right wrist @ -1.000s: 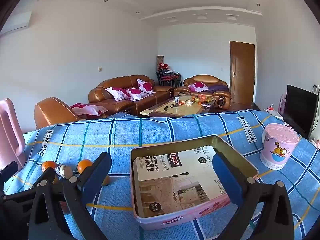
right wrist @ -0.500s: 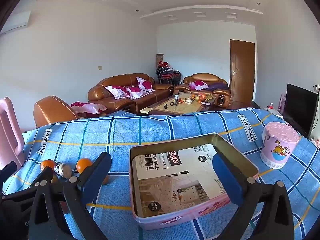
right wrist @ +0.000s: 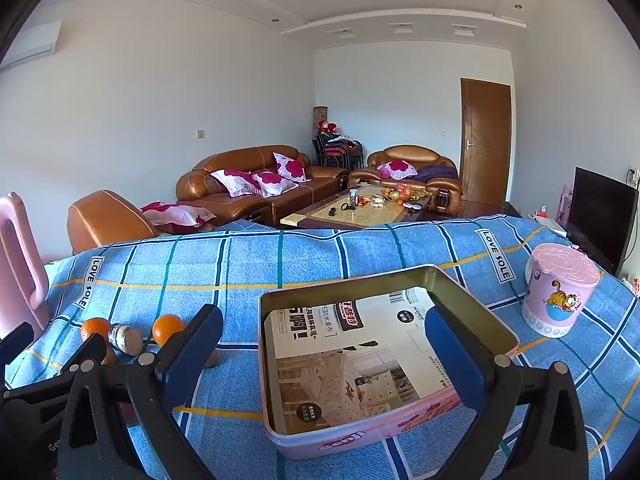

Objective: Organize fruits

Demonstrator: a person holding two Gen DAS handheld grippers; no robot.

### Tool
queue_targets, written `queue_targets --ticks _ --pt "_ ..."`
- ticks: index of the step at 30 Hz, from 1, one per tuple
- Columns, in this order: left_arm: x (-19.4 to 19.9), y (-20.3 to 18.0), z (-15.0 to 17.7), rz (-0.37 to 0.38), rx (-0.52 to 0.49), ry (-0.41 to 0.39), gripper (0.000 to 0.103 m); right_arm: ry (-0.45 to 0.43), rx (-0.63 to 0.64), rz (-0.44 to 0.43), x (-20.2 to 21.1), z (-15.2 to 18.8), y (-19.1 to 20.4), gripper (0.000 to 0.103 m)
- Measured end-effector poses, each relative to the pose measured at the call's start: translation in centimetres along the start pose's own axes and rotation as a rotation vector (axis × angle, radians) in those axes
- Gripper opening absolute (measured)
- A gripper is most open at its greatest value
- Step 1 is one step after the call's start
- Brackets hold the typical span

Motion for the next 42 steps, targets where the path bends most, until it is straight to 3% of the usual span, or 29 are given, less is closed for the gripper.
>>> queue_targets --ticks 42 --pt "-0.05 -0.1 0.53 0.004 -0.001 0.025 0.103 0.003 0.03 -0.032 0.24 0.04 0.61 0.102"
Point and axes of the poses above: each gripper's, at about its wrist camera, not at the fingertips, and x roughly against the way its jaws point, y to its left, z to its underside, the point moved 2 cm from there along -x, roughly the way its jaws point, and after that the axes turned 10 degrees about y, right-handed, at the moved point
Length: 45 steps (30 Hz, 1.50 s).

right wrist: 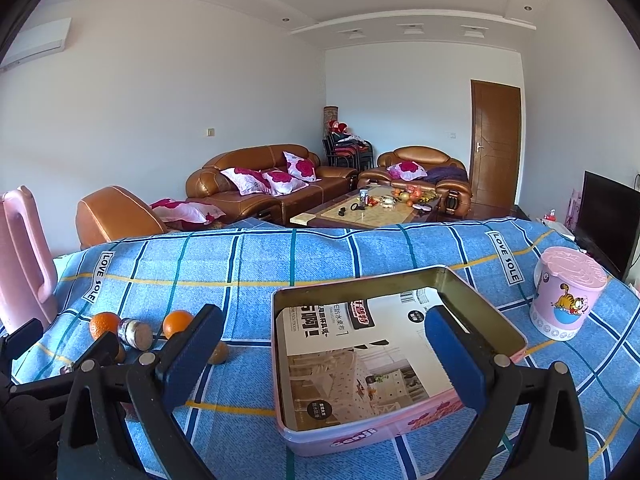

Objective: Organize fruits

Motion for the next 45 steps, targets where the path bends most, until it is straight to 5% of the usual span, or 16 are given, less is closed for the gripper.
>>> queue_targets --ticks 9,13,21,25,29,36,41,45 --pt "-0.9 1.5 -0.9 -0.041 -0.03 0.046 0.103 0.008 0.017 -0.021 0.0 0.2 0.3 0.1" --pt "-0.9 4.4 -2.1 -0.056 -0.013 0.059 0.103 0.022 0.034 -0.067 0.0 0.4 0.9 0.089" --pt "-1.0 11.9 -3.2 -0.047 0.174 0.073 0.103 0.205 0.097 -0.429 -1.5 1.8 4.4 0.081" --pt "-1.4 13.0 -2.9 -0.002 0.19 0.103 0.103 0.304 0.194 -0.534 -1.9 3.2 8.1 0.081" --pt "-1.8 12.7 -2.6 0.024 0.138 0.134 0.102 0.341 0.252 -0.445 -3.0 4.0 10.8 0.081" --pt "-2.9 10.9 -1.8 0.128 0.005 0.235 0.096 0.486 0.193 -0.504 -5.7 4.3 12.0 0.078" --pt "-3.2 10.6 -1.0 0.201 -0.05 0.279 0.096 0.48 0.21 -0.563 -4.5 4.4 11.8 0.052" --pt "-3.6 10.4 0.0 0.21 -0.116 0.309 0.096 0.422 0.251 -0.433 -4.2 4.4 11.5 0.052"
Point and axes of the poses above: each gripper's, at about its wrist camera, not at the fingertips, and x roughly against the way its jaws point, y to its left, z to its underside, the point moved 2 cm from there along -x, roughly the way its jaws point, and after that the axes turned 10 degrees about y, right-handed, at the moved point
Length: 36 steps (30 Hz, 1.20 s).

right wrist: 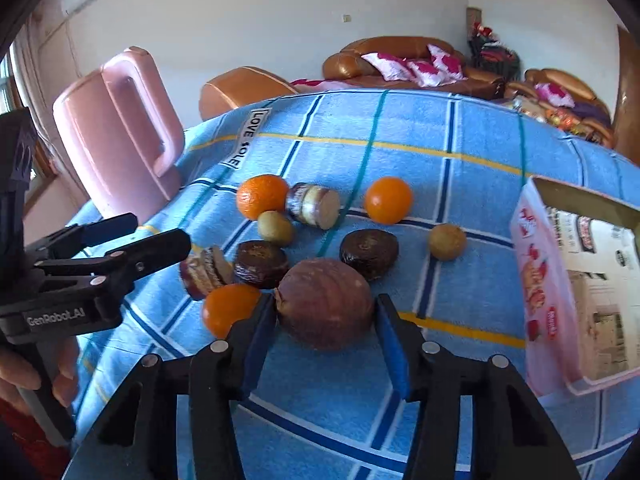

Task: Organize fruits
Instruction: 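Grasp the cut bread roll with the left tool while the right tool grasps the purple fruit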

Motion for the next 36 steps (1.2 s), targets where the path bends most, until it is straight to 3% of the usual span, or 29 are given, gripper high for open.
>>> queue_targets --ticks 4,12,14,16,20,22,24,27,32,36 --pt "-0.8 -0.3 0.2 0.001 -0.027 0.026 0.089 0.0 -0.093 -0.084 0.7 0.0 -2.3 0.052" --pt "-2.3 -2.1 0.1 -0.077 -0.102 0.048 0.087 0.026 -0.146 -0.123 0.4 0.1 -3.1 0.052" --pt "-2.6 -1.6 0.0 -0.044 -0.065 0.057 0.075 0.02 -0.141 -0.118 0.6 0.1 -3.0 0.052" --pt "-3.3 -1.4 -0.1 -0.026 -0.04 0.084 0.055 0.017 -0.136 -0.113 0.6 0.1 -2.9 0.052" --pt "-3.2 -1.3 0.1 -0.019 -0.03 0.075 0.049 0.015 -0.124 -0.099 0.5 0.3 -2.8 0.052" --pt "-3.0 -1.0 0.1 -0.005 -0.011 0.068 0.035 0.004 -0.117 -0.087 0.7 0.3 -2.8 0.052" --pt "-3.0 -0.6 0.1 0.001 0.022 0.061 0.035 -0.009 -0.113 -0.074 0.9 0.3 -2.9 0.052" --pt "-1.9 0.1 0.0 -0.006 0.075 -0.002 0.035 -0.036 -0.123 -0.094 1.6 0.2 -3.3 0.052" --pt "1.0 0.4 -0.2 -0.007 0.143 -0.2 0.035 -0.124 -0.127 -0.14 3.7 -0.1 -3.6 0.052" --pt "1.9 -0.6 -0.3 0.0 0.144 -0.286 0.035 -0.186 -0.122 -0.154 5.0 -0.2 -4.0 0.052"
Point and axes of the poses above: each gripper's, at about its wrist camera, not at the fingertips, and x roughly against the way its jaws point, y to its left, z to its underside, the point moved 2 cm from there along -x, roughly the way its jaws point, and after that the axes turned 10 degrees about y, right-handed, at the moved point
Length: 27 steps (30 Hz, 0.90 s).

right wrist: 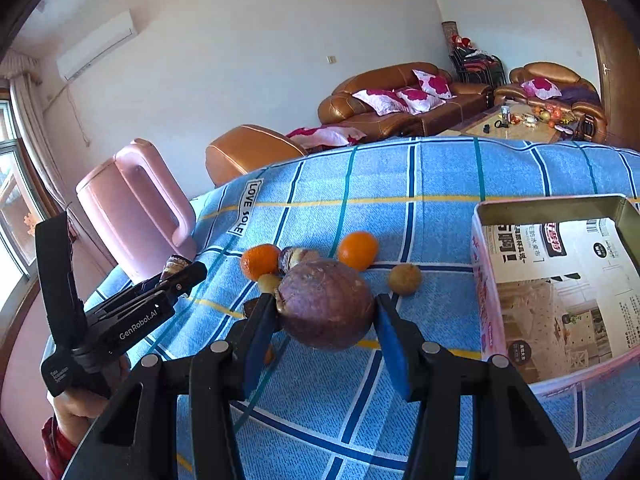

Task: Organize fruits
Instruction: 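Drop the roll into the pink tin with the left tool while the right tool drops the purple fruit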

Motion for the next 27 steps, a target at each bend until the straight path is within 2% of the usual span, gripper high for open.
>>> queue_targets --ticks 2,7,16,20,27 --pt "0.6 -0.7 0.0 0.01 0.003 -0.04 0.035 -0.024 -0.002 -0.001 0.6 -0.1 -0.3 0.052" --pt "1.4 -2.4 0.0 -0.01 -0.003 -0.093 0.035 -0.098 0.008 0.116 2.4 -0.5 -1.6 0.052" --pt "0.7 -7.5 0.3 0.051 -0.053 -0.079 0.035 -0.156 -0.031 0.254 6.0 -0.7 -8.0 0.052" --pt "0.7 -11.0 0.3 0.088 -0.091 -0.088 0.035 -0.168 -0.043 0.324 7.5 -0.6 -11.0 0.052" --pt "-0.1 -17.7 0.4 0.162 -0.154 -0.065 0.035 -0.149 -0.073 0.396 8.8 -0.4 -15.6 0.052"
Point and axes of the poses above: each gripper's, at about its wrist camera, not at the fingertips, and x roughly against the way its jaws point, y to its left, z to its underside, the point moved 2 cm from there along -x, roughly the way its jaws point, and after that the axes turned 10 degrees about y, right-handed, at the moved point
